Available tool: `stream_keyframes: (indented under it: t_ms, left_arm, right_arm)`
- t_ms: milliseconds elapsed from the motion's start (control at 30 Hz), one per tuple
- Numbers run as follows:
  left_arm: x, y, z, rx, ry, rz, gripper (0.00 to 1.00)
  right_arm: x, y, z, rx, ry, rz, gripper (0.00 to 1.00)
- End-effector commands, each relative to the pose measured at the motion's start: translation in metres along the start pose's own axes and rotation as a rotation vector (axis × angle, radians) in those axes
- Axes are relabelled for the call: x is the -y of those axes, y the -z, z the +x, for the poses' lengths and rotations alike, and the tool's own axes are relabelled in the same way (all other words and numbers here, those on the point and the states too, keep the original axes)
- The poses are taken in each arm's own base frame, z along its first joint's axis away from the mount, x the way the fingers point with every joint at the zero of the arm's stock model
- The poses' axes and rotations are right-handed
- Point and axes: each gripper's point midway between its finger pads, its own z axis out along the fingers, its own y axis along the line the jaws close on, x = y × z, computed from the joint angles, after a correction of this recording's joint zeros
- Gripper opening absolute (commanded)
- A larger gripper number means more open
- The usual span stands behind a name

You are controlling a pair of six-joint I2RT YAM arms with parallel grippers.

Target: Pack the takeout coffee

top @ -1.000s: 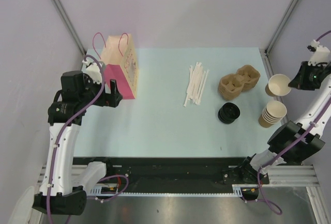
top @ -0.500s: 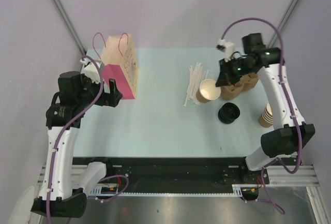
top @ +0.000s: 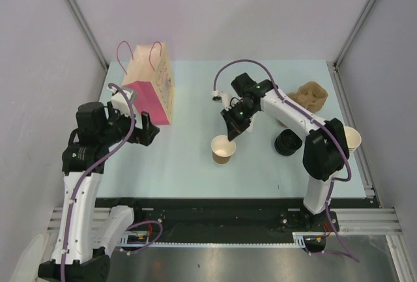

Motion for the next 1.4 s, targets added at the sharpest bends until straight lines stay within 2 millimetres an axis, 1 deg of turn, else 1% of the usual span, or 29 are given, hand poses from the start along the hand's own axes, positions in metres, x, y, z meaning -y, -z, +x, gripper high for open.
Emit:
stream_keyframes:
  t_ms: [0,33,100,267,333,467,500,533,567,633,667,733,767,833,867,900,933,967,1000,1033,1067,1100,1133,1167,1200,1233,1267,1333,1367]
  left_arm:
    - [0.005,-0.008,-0.003,0.034,-0.040,0.049,1.00]
    - [0.005,-0.010,0.000,0.028,-0.037,0.052,0.99]
    - [0.004,-0.012,0.001,0.027,-0.038,0.057,0.99]
    - [0.005,-0.017,0.003,0.031,-0.029,0.071,0.99]
    - [0.006,-0.018,0.005,0.030,-0.028,0.074,1.00]
    - [0.005,-0.019,0.008,0.023,-0.031,0.072,0.99]
    - [0.004,-0.020,0.009,0.022,-0.030,0.072,1.00]
    - [0.005,-0.019,0.009,0.023,-0.033,0.073,1.00]
    - [0.005,-0.020,0.010,0.022,-0.030,0.073,1.00]
    - [0.006,-0.020,0.010,0.024,-0.033,0.079,1.00]
    - [0.006,-0.020,0.010,0.024,-0.033,0.079,0.99]
    - [0.007,-0.019,0.009,0.025,-0.036,0.085,1.00]
    - [0.008,-0.019,0.008,0.029,-0.040,0.088,1.00]
    - [0.008,-0.018,0.006,0.031,-0.047,0.093,0.99]
    - [0.009,-0.018,0.004,0.034,-0.048,0.095,1.00]
    - [0.010,-0.017,0.003,0.034,-0.048,0.098,0.99]
    - [0.011,-0.016,0.001,0.036,-0.051,0.104,1.00]
    - [0.011,-0.016,0.000,0.038,-0.053,0.107,1.00]
    - [0.013,-0.014,-0.003,0.042,-0.056,0.112,0.99]
    - [0.014,-0.013,-0.005,0.045,-0.061,0.121,1.00]
    - [0.018,-0.012,-0.007,0.051,-0.067,0.140,0.99]
    - [0.020,-0.009,-0.008,0.064,-0.080,0.143,1.00]
    - [0.021,-0.010,-0.009,0.070,-0.083,0.149,1.00]
    - [0.023,-0.009,-0.009,0.076,-0.089,0.158,1.00]
    - [0.024,-0.009,-0.007,0.077,-0.095,0.166,0.99]
    - [0.027,-0.009,-0.007,0.082,-0.104,0.178,0.99]
    - [0.029,-0.009,-0.004,0.080,-0.108,0.194,1.00]
    - [0.036,-0.012,0.002,0.068,-0.112,0.235,1.00]
    - [0.041,-0.014,0.004,0.059,-0.121,0.258,0.99]
  right_arm:
    - [-0.001,-0.019,-0.019,0.049,0.025,0.012,0.00]
    - [0.002,-0.025,-0.017,0.035,0.026,0.018,0.00]
    - [0.000,-0.032,-0.018,0.035,0.038,0.025,0.02]
    - [0.011,-0.046,-0.012,0.009,0.043,0.077,0.01]
    - [0.013,-0.050,-0.012,0.003,0.048,0.101,0.00]
    - [0.011,-0.055,-0.007,-0.021,0.056,0.110,0.02]
    - [0.011,-0.054,-0.007,-0.022,0.059,0.113,0.04]
    - [0.010,-0.055,-0.005,-0.026,0.060,0.113,0.11]
    - [0.010,-0.054,-0.005,-0.025,0.058,0.112,0.23]
    - [0.006,-0.049,-0.008,-0.012,0.063,0.106,0.35]
    - [0.003,-0.045,-0.010,-0.002,0.071,0.102,0.44]
    - [-0.004,-0.031,-0.019,0.038,0.084,0.088,0.51]
    - [-0.004,-0.023,-0.020,0.042,0.077,0.083,0.56]
    - [-0.010,0.002,-0.035,0.106,0.095,0.067,0.62]
    - [-0.004,0.014,-0.033,0.109,0.071,0.070,0.63]
    - [-0.004,0.026,-0.037,0.131,0.083,0.062,0.63]
    - [-0.006,0.047,-0.045,0.175,0.095,0.073,0.63]
    - [0.002,0.064,-0.039,0.181,0.070,0.084,0.63]
    - [0.006,0.077,-0.038,0.198,0.080,0.097,0.62]
    - [0.007,0.095,-0.034,0.227,0.086,0.120,0.62]
    - [0.011,0.104,-0.023,0.214,0.074,0.132,0.62]
    - [0.029,0.118,-0.014,0.222,0.034,0.174,0.62]
    - [0.036,0.126,-0.004,0.218,0.031,0.195,0.62]
    - [0.040,0.134,0.014,0.206,-0.005,0.205,0.59]
    - [0.054,0.146,0.028,0.218,-0.056,0.227,0.58]
    - [0.061,0.152,0.040,0.210,-0.061,0.247,0.57]
    - [0.062,0.155,0.057,0.196,-0.085,0.257,0.54]
    - [0.080,0.167,0.080,0.186,-0.132,0.320,0.51]
    - [0.083,0.168,0.089,0.173,-0.135,0.335,0.49]
